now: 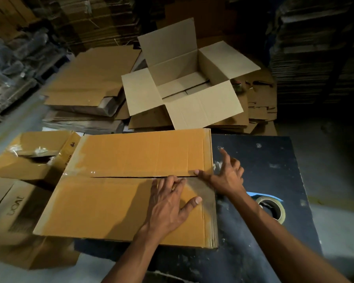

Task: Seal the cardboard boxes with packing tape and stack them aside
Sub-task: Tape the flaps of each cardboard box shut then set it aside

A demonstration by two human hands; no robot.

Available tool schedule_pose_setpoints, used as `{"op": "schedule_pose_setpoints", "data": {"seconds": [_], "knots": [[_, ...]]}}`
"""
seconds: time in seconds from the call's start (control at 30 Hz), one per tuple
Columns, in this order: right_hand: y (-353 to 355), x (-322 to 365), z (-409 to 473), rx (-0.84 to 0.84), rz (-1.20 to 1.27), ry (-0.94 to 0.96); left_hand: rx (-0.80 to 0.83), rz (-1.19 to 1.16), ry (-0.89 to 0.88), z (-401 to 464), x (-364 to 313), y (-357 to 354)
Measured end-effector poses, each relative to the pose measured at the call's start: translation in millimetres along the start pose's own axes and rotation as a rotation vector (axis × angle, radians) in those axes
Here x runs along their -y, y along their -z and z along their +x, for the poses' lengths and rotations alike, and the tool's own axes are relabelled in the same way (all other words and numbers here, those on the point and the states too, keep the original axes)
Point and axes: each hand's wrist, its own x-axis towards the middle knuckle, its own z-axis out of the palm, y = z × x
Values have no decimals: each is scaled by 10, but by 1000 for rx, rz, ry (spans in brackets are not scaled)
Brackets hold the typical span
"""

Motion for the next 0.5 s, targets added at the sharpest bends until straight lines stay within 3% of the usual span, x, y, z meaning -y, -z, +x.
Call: {"op": "schedule_pose_setpoints", "data": {"seconds": [0.23,0.3,0.37,0.43,0.5], "knots": [[47,55,-65,1,-93,54,41,-160,14,-60,194,17],[12,139,-90,-79,-282,240,14,-188,79,-105,361,54],[-67,262,-171,-104,-536,567,33,-151,101,-175,530,79],[-194,375,-278,16,-685,784,89,-122,88,-236,661,85],[-332,419,-343,162,-816,839,124,-129,81,-262,768,95]]}}
